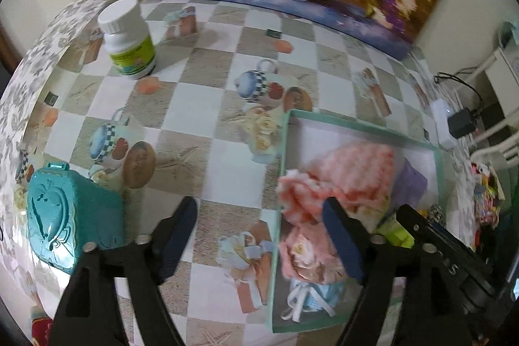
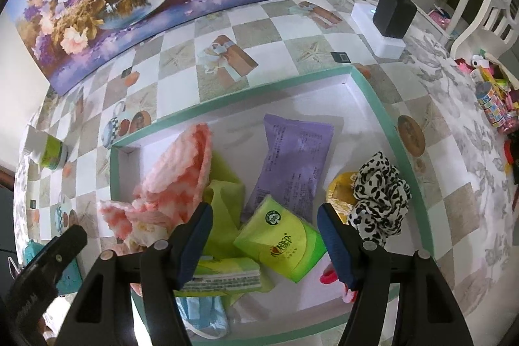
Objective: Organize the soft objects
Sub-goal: 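Open both tools to drop the cloth and tissue pack into the tray, then raise both open tools back from the tray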
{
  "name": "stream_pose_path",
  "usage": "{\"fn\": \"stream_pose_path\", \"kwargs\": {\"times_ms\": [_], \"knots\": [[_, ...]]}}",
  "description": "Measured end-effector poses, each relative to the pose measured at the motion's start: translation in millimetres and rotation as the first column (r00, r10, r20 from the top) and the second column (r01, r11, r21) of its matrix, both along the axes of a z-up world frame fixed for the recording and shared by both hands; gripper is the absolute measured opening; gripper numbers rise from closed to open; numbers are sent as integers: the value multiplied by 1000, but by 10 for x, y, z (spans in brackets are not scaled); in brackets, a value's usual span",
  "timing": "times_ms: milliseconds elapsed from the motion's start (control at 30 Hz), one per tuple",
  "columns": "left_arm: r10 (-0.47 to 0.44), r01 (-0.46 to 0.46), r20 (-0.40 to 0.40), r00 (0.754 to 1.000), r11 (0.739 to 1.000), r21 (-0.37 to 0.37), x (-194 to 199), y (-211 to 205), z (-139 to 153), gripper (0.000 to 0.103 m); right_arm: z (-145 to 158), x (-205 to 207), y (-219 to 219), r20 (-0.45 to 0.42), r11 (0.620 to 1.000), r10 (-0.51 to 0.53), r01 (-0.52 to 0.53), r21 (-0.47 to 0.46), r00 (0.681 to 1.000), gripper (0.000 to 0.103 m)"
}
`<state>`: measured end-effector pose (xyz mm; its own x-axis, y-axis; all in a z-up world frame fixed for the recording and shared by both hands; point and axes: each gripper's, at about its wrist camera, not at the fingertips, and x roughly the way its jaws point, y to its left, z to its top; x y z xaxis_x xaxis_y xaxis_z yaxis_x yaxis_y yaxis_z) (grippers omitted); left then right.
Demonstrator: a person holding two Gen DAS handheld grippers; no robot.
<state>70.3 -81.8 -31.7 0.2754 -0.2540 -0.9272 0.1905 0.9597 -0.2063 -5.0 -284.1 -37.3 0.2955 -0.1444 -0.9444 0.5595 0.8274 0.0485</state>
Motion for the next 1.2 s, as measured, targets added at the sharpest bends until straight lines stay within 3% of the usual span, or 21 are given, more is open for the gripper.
{"fn": "stream_pose_path", "kwargs": {"times_ms": [33, 100, 167, 733, 1000, 1200], "knots": [[11, -11, 1, 1000, 1000, 7, 2, 18, -6, 89, 4, 7, 5, 6, 1000, 3, -3, 2, 1000, 81], [35, -35, 0, 999, 999, 15, 26, 60, -44, 96, 15, 6, 20, 20, 1000, 8, -8, -3, 1000, 97], [41, -41, -1, 999, 999, 24, 41, 64, -82, 97, 24, 13, 35, 28, 1000, 8, -8, -17, 1000, 103], [43, -52, 81, 996, 993, 107, -4, 176, 29, 97, 157, -36, 94, 58, 999, 10, -8, -43, 998, 103], [-3, -31, 171, 985, 979, 199, -272, 260, 236, 97, 286, -234, 298, 83, 998, 53, -50, -46, 995, 103], [10, -50, 203, 979, 980, 194, -435, 437, 386, 97, 364, -427, 454, 95, 995, 89, -84, -62, 992, 103]]}}
